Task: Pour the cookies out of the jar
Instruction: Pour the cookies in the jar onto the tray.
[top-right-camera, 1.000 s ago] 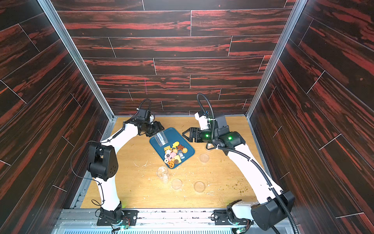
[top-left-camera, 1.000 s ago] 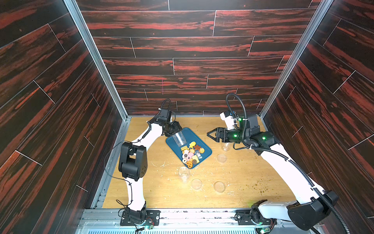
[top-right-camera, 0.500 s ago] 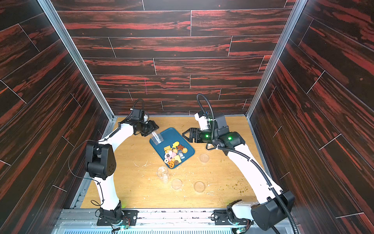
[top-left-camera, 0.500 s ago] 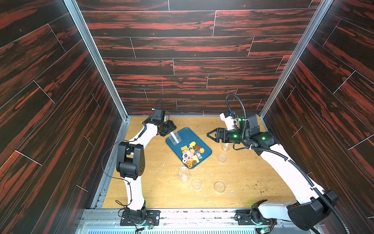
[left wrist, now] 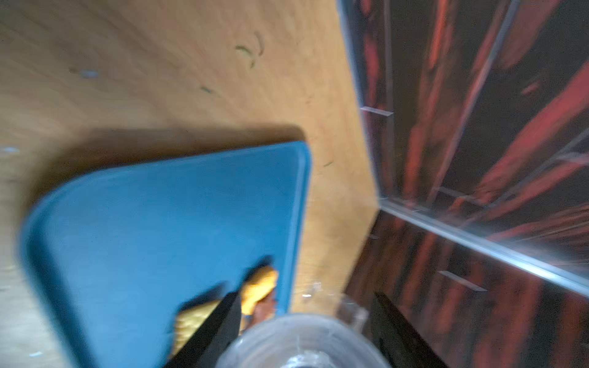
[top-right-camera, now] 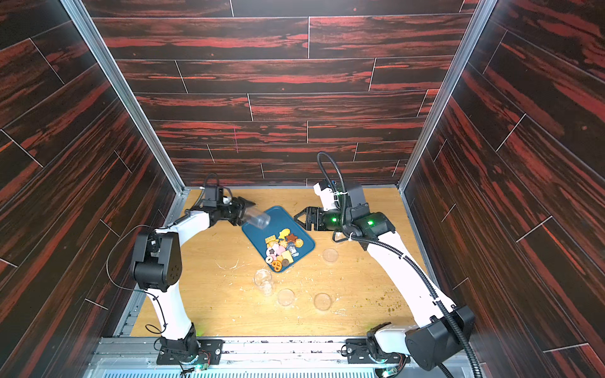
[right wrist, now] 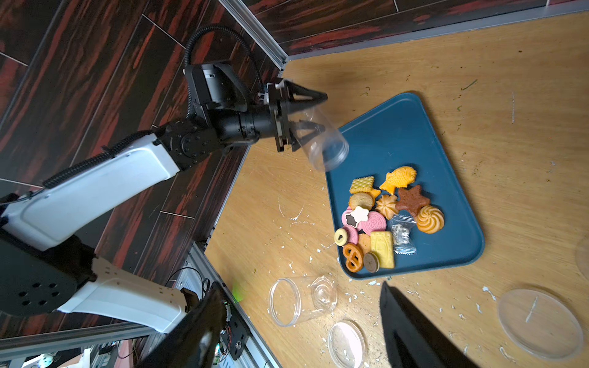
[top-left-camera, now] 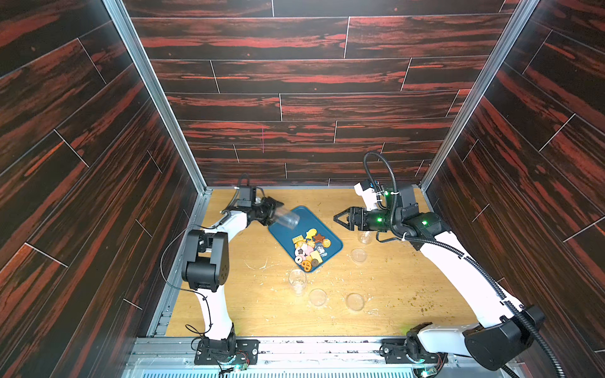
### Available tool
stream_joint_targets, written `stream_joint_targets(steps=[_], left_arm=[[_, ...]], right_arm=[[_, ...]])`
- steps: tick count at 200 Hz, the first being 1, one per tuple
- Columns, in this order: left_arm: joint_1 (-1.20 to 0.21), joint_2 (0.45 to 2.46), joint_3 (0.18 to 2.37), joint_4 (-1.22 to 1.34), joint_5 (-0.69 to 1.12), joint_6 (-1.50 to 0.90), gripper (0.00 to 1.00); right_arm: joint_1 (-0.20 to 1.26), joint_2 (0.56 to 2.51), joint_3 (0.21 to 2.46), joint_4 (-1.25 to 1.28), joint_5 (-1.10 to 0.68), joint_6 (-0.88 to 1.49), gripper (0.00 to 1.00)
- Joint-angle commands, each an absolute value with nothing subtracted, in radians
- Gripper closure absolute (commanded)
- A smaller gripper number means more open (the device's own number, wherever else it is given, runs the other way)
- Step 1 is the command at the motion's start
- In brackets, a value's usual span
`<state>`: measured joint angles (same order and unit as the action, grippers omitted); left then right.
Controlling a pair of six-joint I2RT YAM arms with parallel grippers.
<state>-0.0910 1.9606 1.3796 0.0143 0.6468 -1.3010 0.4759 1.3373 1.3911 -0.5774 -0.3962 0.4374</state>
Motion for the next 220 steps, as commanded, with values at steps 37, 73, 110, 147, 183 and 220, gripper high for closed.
stream_joint_targets(steps=[37,73,110,147,183,220], left_arm=[[-0.105,1.893,1.200,0.575,0.693,-1.876,0.40],[-0.107,1.887,1.054,0.942,0.586,-2.183,0.40],[-0.110,1.817,1.000,0.971,0.559,-2.225,0.40],[-0.138,1.758,0.955,0.973,0.545,-2.238,0.40],[-0.184,1.674,0.904,0.933,0.533,-2.214,0.39],[-0.232,1.641,0.880,0.910,0.531,-2.193,0.39]], right_arm=[[0.479,1.354,1.394,-0.573,-0.453,0.432,0.19],[0.479,1.378,1.441,-0.594,-0.468,0.409,0.19],[0.512,1.440,1.521,-0.608,-0.508,0.418,0.21],[0.604,1.578,1.684,-0.742,-0.481,0.358,0.20],[0.652,1.643,1.758,-0.770,-0.429,0.363,0.19],[0.653,1.694,1.822,-0.803,-0.387,0.380,0.10]])
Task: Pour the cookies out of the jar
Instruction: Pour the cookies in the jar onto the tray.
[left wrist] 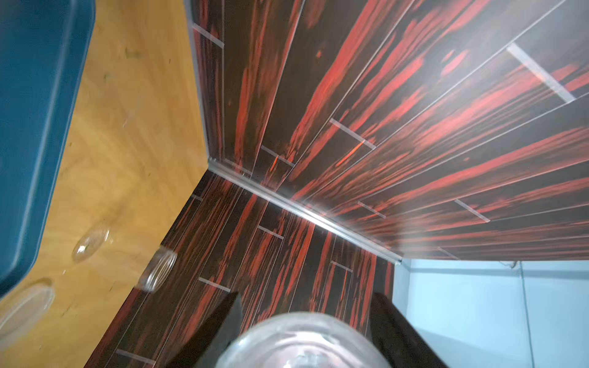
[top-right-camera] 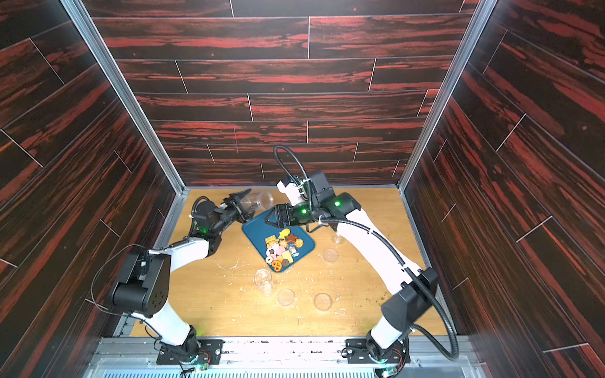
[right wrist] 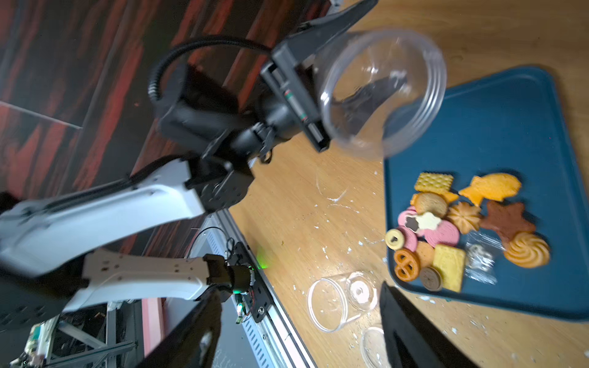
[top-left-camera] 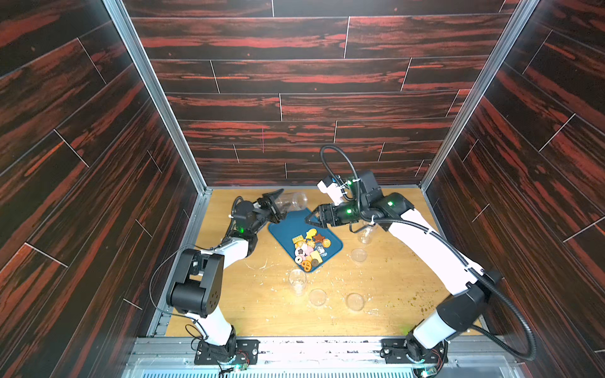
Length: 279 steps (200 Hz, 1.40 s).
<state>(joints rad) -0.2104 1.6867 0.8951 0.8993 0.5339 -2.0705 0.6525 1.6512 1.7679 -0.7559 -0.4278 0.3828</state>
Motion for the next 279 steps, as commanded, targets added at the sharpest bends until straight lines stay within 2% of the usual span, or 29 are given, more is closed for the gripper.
stream_joint_targets(steps=[1,28,82,158,234,279], left_arm=[[-0.233,1.641,0.879,0.910,0.531,-2.194,0.39],[-0.252,1.626,0.864,0.916,0.525,-2.193,0.39],[-0.276,1.578,0.846,0.894,0.517,-2.184,0.39],[-0.317,1.559,0.863,0.834,0.512,-2.148,0.39],[-0.330,1.550,0.876,0.821,0.510,-2.146,0.39],[-0.333,1.528,0.865,0.815,0.506,-2.143,0.39]], right_arm=[[0.653,1.696,1.824,-0.803,-0.385,0.381,0.10],[0.653,1.745,1.884,-0.859,-0.306,0.387,0.10],[0.647,1.786,1.928,-0.882,-0.278,0.397,0.10],[0.642,1.809,1.949,-0.855,-0.331,0.399,0.11],[0.642,1.808,1.953,-0.838,-0.382,0.405,0.20],[0.642,1.806,1.942,-0.825,-0.372,0.413,0.17]])
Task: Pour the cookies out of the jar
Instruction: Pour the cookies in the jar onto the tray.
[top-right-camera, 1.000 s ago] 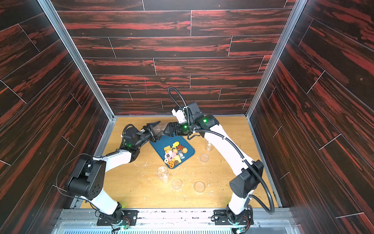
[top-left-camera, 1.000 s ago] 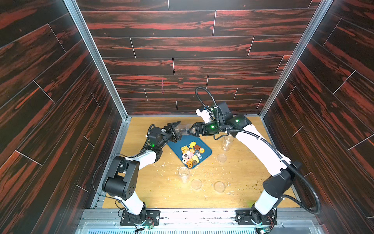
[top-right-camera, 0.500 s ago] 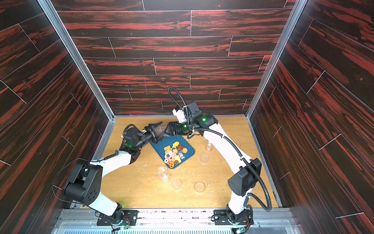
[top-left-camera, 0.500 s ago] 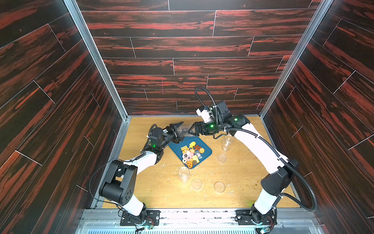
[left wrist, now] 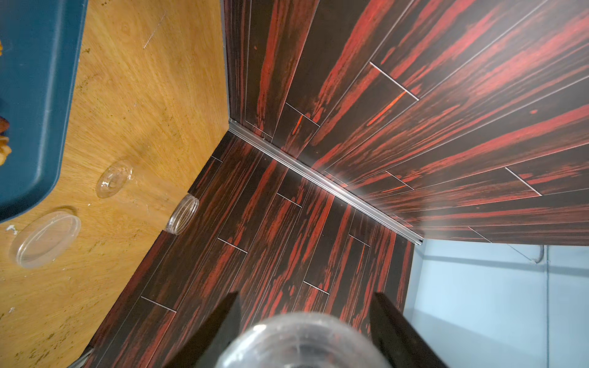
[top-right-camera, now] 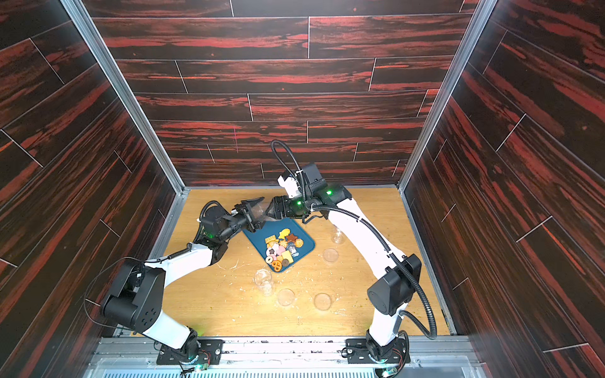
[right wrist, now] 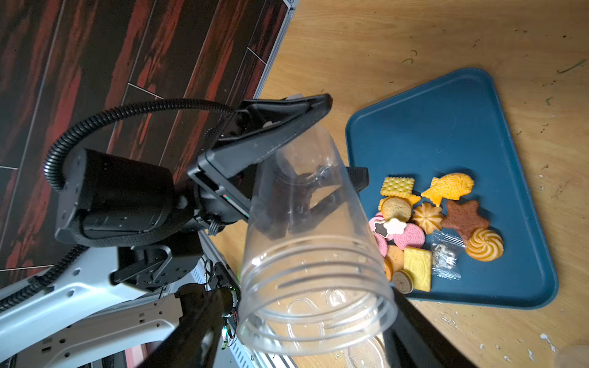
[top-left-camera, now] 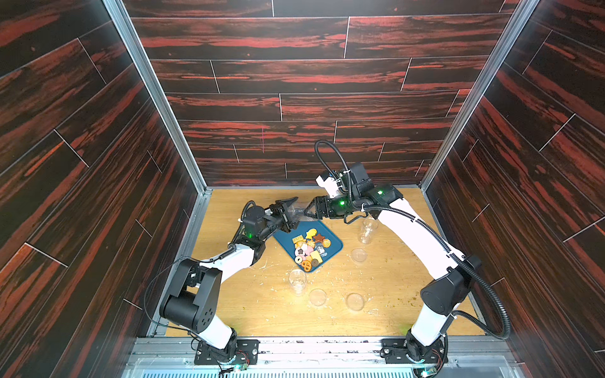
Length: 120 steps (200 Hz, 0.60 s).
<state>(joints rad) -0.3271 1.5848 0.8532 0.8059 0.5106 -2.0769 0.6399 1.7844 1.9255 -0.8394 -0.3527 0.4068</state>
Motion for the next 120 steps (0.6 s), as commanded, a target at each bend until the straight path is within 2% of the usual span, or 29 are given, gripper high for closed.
stream_joint_targets(steps=[1,48,120], left_arm=[[-0.334,1.528,0.864,0.815,0.505,-2.143,0.39],[-0.336,1.489,0.834,0.805,0.494,-2.141,0.39],[-0.340,1.475,0.841,0.780,0.492,-2.129,0.38]], right_arm=[[0.642,1.805,1.942,-0.824,-0.372,0.413,0.17],[0.642,1.812,1.939,-0.816,-0.372,0.419,0.15],[0.642,1.810,1.937,-0.804,-0.378,0.425,0.16]])
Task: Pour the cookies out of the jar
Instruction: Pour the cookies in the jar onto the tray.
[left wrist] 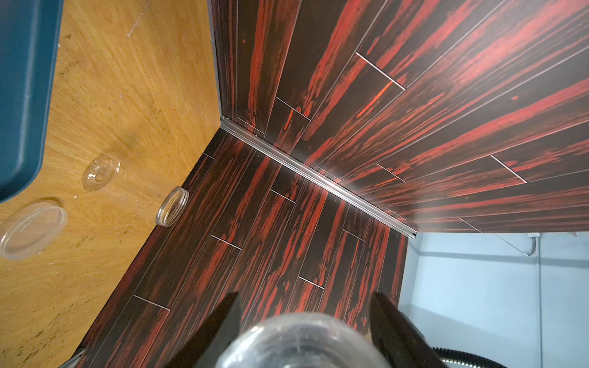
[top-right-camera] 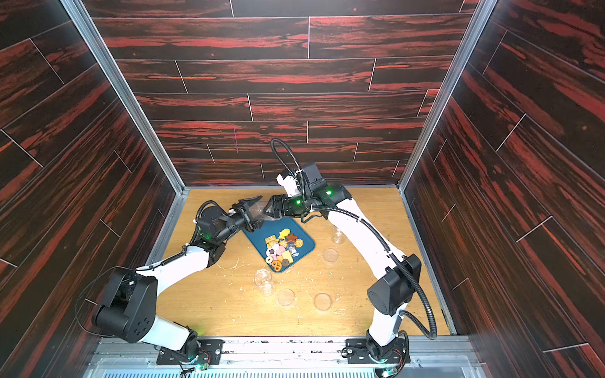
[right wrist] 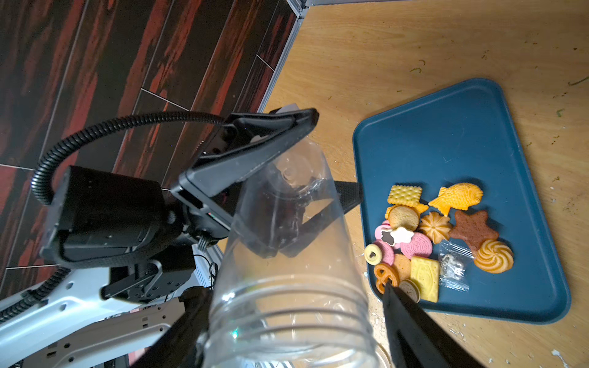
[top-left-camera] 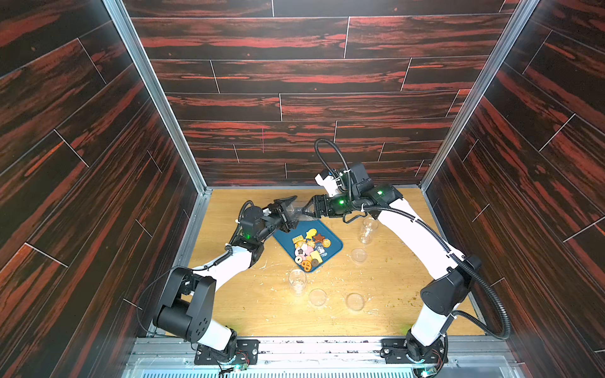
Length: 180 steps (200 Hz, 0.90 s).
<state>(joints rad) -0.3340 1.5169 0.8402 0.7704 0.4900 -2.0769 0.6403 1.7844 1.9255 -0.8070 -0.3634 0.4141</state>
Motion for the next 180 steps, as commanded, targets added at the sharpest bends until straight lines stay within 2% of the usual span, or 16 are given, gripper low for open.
stream_joint_targets(steps=[1,40,87,127,160,180], left_arm=[[-0.340,1.475,0.842,0.780,0.492,-2.128,0.38],[-0.344,1.477,0.839,0.779,0.489,-2.128,0.38],[-0.344,1.488,0.841,0.786,0.490,-2.130,0.38],[-0.345,1.497,0.846,0.793,0.488,-2.136,0.38],[-0.344,1.503,0.855,0.792,0.488,-2.138,0.34],[-0.344,1.506,0.859,0.788,0.489,-2.136,0.28]], right_arm=[[0.642,1.809,1.937,-0.804,-0.379,0.425,0.16],[0.642,1.815,1.939,-0.800,-0.387,0.428,0.18],[0.642,1.816,1.937,-0.798,-0.403,0.425,0.28],[0.641,1.811,1.936,-0.801,-0.396,0.422,0.31],[0.641,1.801,1.928,-0.801,-0.390,0.420,0.32],[0.641,1.797,1.922,-0.798,-0.391,0.420,0.32]])
